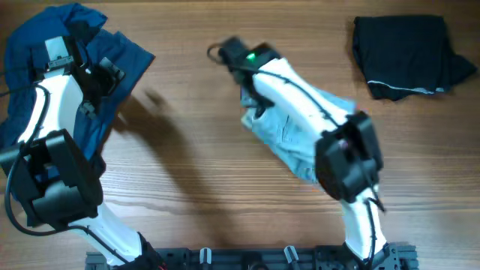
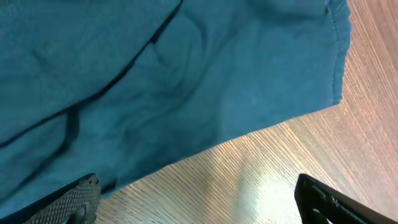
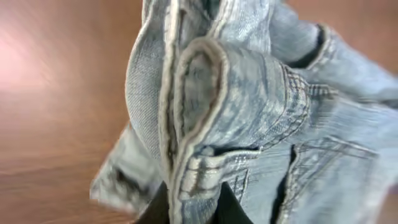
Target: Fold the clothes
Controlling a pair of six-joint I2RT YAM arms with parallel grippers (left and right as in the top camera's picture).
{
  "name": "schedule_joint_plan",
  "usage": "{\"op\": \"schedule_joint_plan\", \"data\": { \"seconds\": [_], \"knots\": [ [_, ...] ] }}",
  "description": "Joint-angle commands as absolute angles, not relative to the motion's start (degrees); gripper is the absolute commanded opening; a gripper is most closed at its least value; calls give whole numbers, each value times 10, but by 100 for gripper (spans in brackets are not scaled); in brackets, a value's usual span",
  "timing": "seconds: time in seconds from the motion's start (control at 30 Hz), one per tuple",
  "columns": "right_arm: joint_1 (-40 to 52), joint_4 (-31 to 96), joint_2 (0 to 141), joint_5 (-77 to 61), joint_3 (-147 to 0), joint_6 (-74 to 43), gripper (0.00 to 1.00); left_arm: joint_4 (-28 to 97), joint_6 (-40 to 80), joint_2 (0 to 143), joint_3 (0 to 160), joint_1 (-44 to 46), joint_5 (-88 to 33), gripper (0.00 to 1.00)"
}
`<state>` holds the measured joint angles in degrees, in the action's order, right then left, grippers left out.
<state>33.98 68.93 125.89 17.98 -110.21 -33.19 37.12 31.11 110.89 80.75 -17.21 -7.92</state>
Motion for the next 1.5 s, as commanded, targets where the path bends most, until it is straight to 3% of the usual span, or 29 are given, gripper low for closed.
{"op": "schedule_joint_plan", "data": {
  "seconds": [0.0, 0.2, 0.37, 0.43, 0.7, 0.9, 1.0, 1.13, 1.27, 1.3, 1.37, 1.47],
  "knots": [
    [329, 682, 1219, 164, -1125, -254, 4, 368, 302, 1095, 814, -173, -69, 100],
    [327, 639, 1257, 121, -1119, -281, 5, 367, 302, 1095, 814, -173, -69, 100],
    [328, 611, 1306, 60, -1119, -285, 35, 367, 302, 1095, 814, -173, -69, 100],
    [328, 587, 1321, 29, -1119, -285, 53, 367, 302, 1095, 814, -173, -69, 100],
    [336, 536, 1369, 26, -1119, -329, 69, 367, 302, 1095, 814, -173, -69, 100],
    [382, 592, 1403, 177, -1119, -286, 75, 367, 302, 1095, 814, -173, -69, 100],
    [387, 647, 1421, 199, -1119, -285, 73, 367, 302, 1095, 814, -173, -69, 100],
    [382, 688, 1422, 209, -1119, -291, 59, 369, 302, 1095, 814, -173, -67, 100],
    [361, 741, 1422, 221, -1119, -286, 58, 370, 302, 1095, 814, -173, -65, 100],
    [355, 747, 1422, 221, -1119, -284, 48, 370, 302, 1095, 814, -173, -65, 100],
    [347, 751, 1422, 220, -1119, -285, 4, 370, 302, 1095, 814, -173, -65, 100],
    [345, 739, 1422, 205, -1119, -286, 4, 370, 302, 1095, 814, -173, -65, 100]
  ]
}}
